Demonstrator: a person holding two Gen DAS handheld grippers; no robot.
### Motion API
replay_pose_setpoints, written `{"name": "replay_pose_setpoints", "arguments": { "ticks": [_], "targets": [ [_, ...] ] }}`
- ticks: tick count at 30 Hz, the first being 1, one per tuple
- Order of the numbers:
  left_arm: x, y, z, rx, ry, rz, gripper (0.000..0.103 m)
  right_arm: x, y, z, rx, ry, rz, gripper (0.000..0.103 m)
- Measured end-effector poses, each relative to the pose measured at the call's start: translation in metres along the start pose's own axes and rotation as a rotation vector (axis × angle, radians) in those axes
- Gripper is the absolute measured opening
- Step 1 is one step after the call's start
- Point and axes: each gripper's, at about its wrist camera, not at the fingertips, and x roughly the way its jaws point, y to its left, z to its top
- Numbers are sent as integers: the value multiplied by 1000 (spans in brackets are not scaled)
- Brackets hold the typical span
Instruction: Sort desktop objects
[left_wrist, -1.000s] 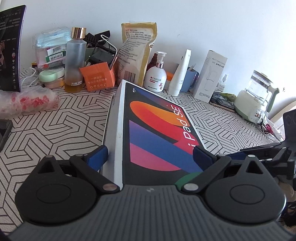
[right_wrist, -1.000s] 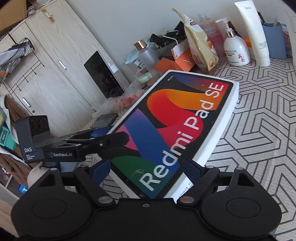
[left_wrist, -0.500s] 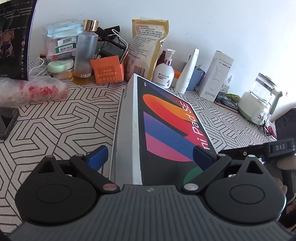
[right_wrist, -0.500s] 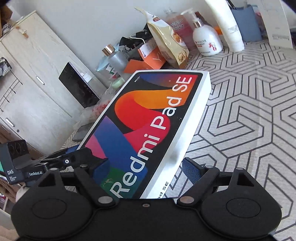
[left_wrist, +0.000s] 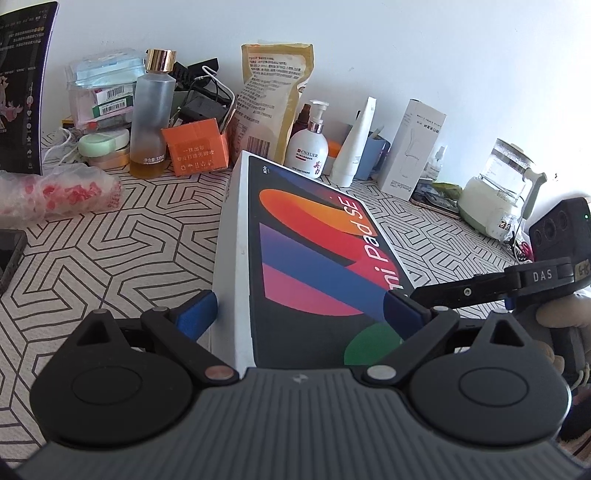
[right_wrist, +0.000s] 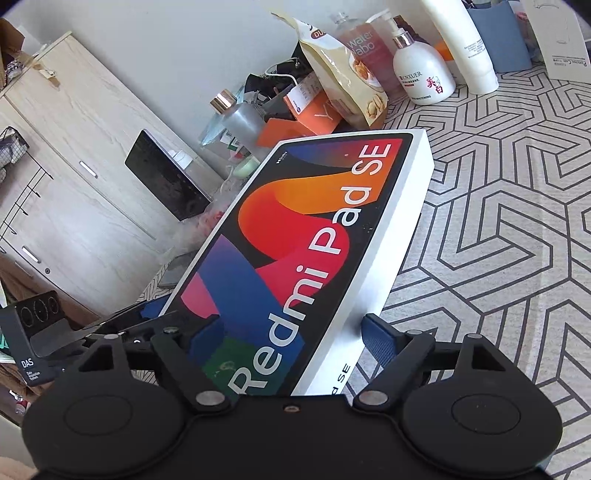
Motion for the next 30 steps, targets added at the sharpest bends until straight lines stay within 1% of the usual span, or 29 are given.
{"name": "replay_pose_setpoints", "arguments": {
  "ticks": [7,13,18,22,27,30],
  "targets": [
    [0,3,1,-3,-3,3,97,-9,6,4,11,-45,41,87],
    [2,5,0,-9,2,8,97,-10,6,4,26,-62,54,87],
    [3,7,0,-15,6,13,97,-11,8,0,13,-81,47,87],
    [5,8,-1,-18,13,10,97,-10,6,-2,27,-81,46,87],
    [7,15,-1,-54,29,-3,97,-8,6,-2,32,-78,40,87],
    [8,17,-1,-70,42,29,97,-8,10,-4,5,-82,21,86]
  ]
}}
